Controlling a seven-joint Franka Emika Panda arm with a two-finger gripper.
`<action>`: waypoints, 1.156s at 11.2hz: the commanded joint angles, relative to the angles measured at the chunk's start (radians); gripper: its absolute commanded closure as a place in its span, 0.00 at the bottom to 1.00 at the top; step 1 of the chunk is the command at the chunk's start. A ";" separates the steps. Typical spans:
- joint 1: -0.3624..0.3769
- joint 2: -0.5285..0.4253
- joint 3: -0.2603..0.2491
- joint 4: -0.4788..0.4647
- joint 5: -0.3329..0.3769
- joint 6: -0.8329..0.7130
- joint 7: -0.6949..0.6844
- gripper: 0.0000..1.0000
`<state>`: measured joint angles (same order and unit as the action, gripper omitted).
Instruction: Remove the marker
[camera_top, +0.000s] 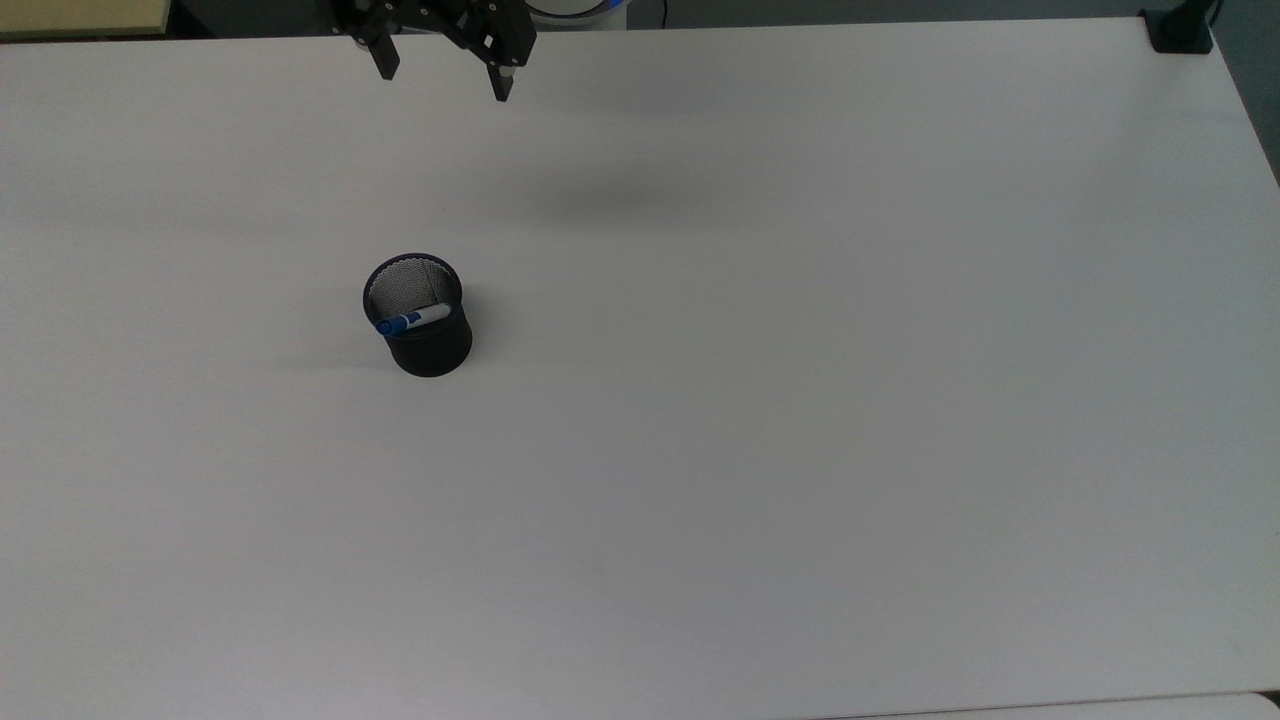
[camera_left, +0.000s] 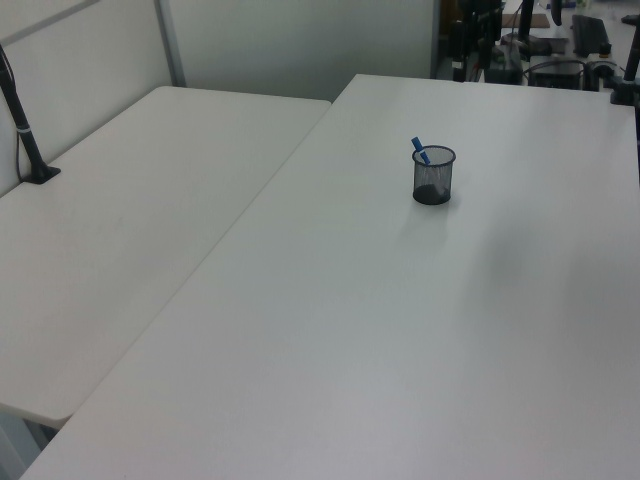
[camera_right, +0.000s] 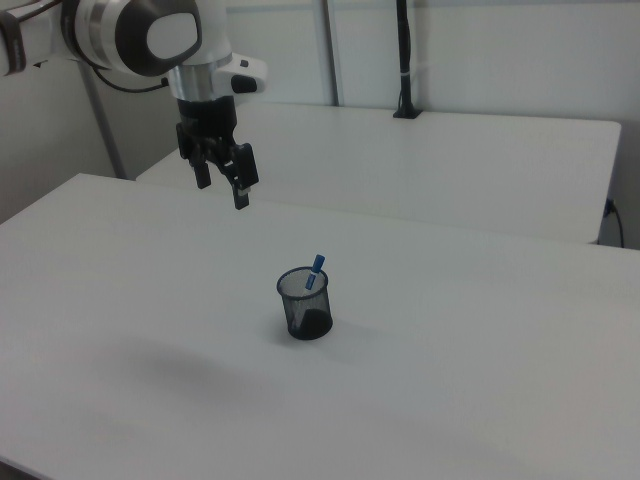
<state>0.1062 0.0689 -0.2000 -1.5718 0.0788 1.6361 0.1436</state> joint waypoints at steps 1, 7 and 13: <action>-0.003 -0.015 -0.006 -0.011 0.027 -0.024 -0.007 0.00; -0.002 -0.014 -0.006 -0.013 0.026 -0.022 -0.019 0.00; -0.003 0.002 -0.006 0.005 0.024 -0.007 -0.047 0.00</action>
<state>0.1047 0.0741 -0.1999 -1.5760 0.0832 1.6361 0.1391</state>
